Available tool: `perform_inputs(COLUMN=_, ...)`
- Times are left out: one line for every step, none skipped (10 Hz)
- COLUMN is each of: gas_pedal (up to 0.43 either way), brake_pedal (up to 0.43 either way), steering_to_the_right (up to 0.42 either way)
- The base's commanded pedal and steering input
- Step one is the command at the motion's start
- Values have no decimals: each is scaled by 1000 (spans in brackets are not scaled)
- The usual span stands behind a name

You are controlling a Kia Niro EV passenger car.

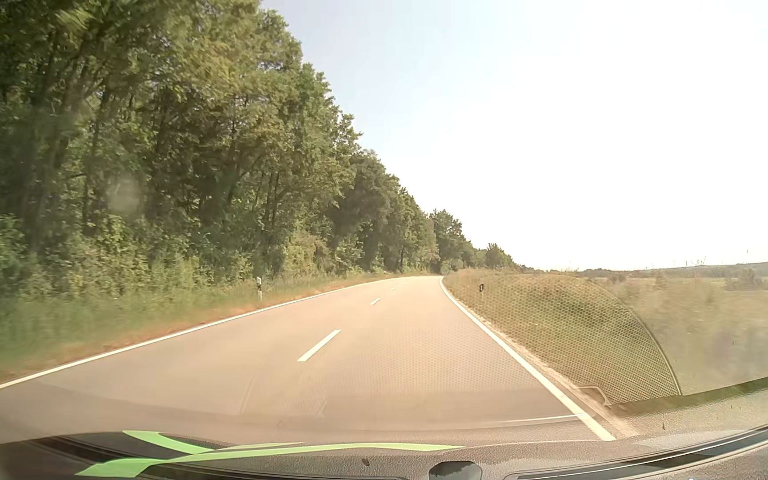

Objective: Follow the waypoints while adhering to traffic rules and regulations

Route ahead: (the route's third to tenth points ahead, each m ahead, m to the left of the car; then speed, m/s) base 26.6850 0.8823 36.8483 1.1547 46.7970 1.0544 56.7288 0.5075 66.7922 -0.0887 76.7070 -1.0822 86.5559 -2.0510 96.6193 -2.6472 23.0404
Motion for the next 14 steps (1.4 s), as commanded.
perform_inputs(gas_pedal=177, brake_pedal=0, steering_to_the_right=-1)
perform_inputs(gas_pedal=189, brake_pedal=0, steering_to_the_right=0)
perform_inputs(gas_pedal=189, brake_pedal=0, steering_to_the_right=0)
perform_inputs(gas_pedal=189, brake_pedal=0, steering_to_the_right=0)
perform_inputs(gas_pedal=189, brake_pedal=0, steering_to_the_right=0)
perform_inputs(gas_pedal=197, brake_pedal=0, steering_to_the_right=0)
perform_inputs(gas_pedal=197, brake_pedal=0, steering_to_the_right=0)
perform_inputs(gas_pedal=197, brake_pedal=0, steering_to_the_right=1)
perform_inputs(gas_pedal=197, brake_pedal=0, steering_to_the_right=1)
perform_inputs(gas_pedal=189, brake_pedal=0, steering_to_the_right=4)
perform_inputs(gas_pedal=189, brake_pedal=0, steering_to_the_right=5)
perform_inputs(gas_pedal=189, brake_pedal=0, steering_to_the_right=5)
perform_inputs(gas_pedal=209, brake_pedal=0, steering_to_the_right=6)
perform_inputs(gas_pedal=240, brake_pedal=0, steering_to_the_right=5)
